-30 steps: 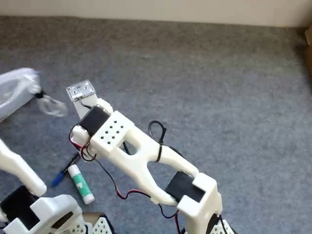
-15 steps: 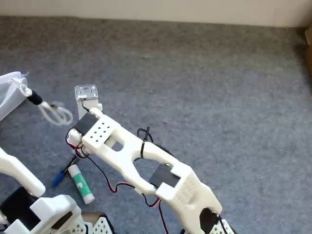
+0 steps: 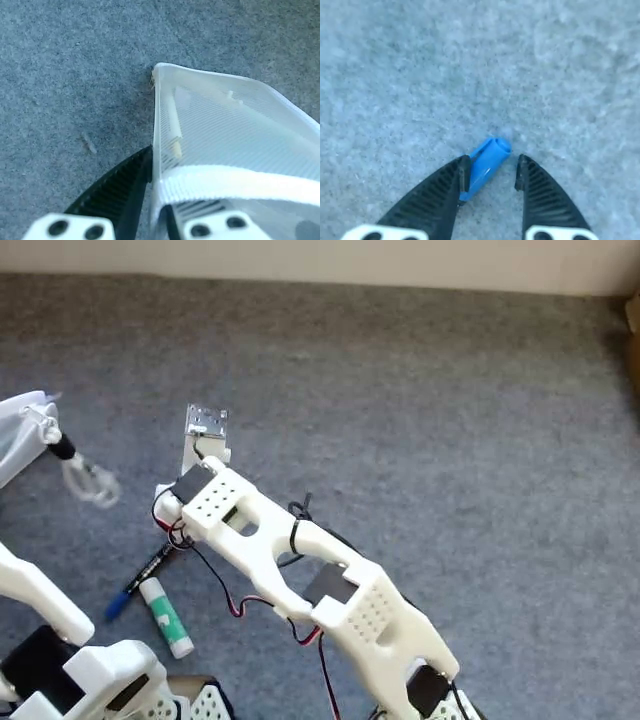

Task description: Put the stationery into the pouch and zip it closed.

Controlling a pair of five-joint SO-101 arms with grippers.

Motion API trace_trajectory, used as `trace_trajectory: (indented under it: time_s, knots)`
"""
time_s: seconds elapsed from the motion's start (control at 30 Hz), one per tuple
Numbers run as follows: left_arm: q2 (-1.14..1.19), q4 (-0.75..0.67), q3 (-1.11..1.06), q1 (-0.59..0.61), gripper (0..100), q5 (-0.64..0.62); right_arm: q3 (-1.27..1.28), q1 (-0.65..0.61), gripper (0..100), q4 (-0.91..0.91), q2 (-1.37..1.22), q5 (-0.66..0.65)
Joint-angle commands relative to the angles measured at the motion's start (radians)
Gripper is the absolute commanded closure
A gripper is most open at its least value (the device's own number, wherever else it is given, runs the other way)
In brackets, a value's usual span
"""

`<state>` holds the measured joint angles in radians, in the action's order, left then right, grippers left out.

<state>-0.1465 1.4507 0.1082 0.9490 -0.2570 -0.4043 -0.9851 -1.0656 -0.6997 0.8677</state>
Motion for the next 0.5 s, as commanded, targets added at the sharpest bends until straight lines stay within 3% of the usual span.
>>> trace_trajectory:
  time_s: [0.0,0.1,0.23,0.47]
  knots:
    - [-0.01,-0.009,-0.004,-0.016,99,0.003,-0.012,0.018,84.7,0.015,-0.004,0.009]
    - [-0.01,-0.009,-0.004,-0.016,99,0.003,-0.012,0.018,85.1,-0.01,-0.007,0.009]
    - [-0.01,-0.009,-0.004,-0.016,99,0.003,-0.012,0.018,94.2,-0.051,-0.005,0.006]
    - [-0.01,-0.009,-0.004,-0.016,99,0.005,-0.015,0.053,99.2,-0.12,0.004,-0.203]
